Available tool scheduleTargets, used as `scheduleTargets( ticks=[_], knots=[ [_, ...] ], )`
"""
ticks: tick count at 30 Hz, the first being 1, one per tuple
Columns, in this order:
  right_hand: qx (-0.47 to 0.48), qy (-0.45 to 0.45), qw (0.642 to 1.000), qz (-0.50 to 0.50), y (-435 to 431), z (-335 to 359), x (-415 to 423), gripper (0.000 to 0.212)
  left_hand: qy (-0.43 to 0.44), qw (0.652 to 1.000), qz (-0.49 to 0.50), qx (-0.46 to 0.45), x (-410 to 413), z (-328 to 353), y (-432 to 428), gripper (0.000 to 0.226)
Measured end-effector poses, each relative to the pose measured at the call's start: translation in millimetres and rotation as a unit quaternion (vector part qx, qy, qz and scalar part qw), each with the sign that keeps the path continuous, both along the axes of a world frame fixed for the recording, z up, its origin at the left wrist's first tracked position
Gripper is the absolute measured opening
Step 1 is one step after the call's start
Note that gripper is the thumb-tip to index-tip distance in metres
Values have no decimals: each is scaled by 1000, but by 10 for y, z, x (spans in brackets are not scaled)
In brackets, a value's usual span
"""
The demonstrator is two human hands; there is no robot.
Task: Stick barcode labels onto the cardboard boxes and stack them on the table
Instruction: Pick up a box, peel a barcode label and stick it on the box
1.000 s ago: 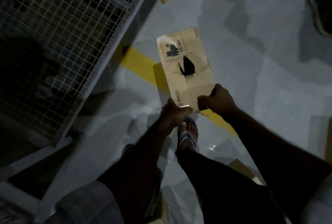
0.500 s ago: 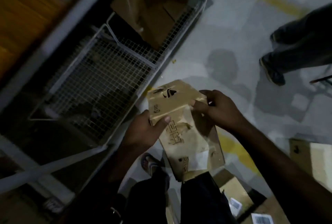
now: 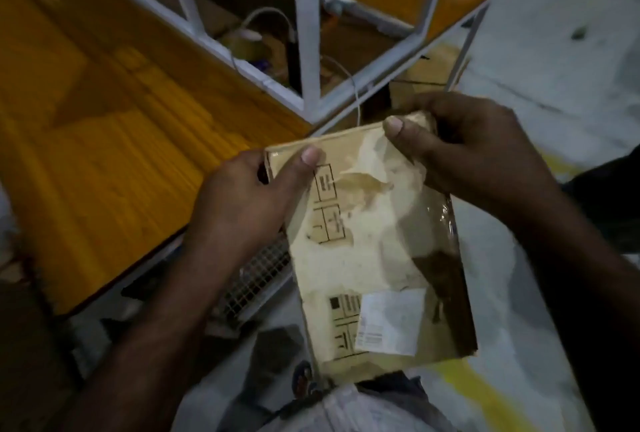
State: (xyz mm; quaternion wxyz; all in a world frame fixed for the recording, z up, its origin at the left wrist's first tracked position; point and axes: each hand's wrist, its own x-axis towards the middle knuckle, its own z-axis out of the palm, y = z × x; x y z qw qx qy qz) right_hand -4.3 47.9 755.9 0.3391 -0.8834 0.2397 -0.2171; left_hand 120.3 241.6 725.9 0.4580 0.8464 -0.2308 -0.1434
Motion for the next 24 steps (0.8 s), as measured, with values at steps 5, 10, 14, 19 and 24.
scheduleTargets(
  ticks=[5,10,14,19,24],
  knots=[
    [34,-100,993,58,341,468,465,58,-47,994,56,-86,537,431,357,54],
    [146,-176,957,179,632,635,1050,47,2,975,73,-212,1155,710,596,4],
    [140,-124,951,247,829,415,1616,56,-4,977,101,-188,1544,599,759,38],
    [43,-30,958,281,1039,206,2106,62,-11,984,123,-127,1822,429,979,41],
    [-15,22,975,220,1202,-119,2588,66,51,983,106,-144,1851,368,1238,31]
  ],
)
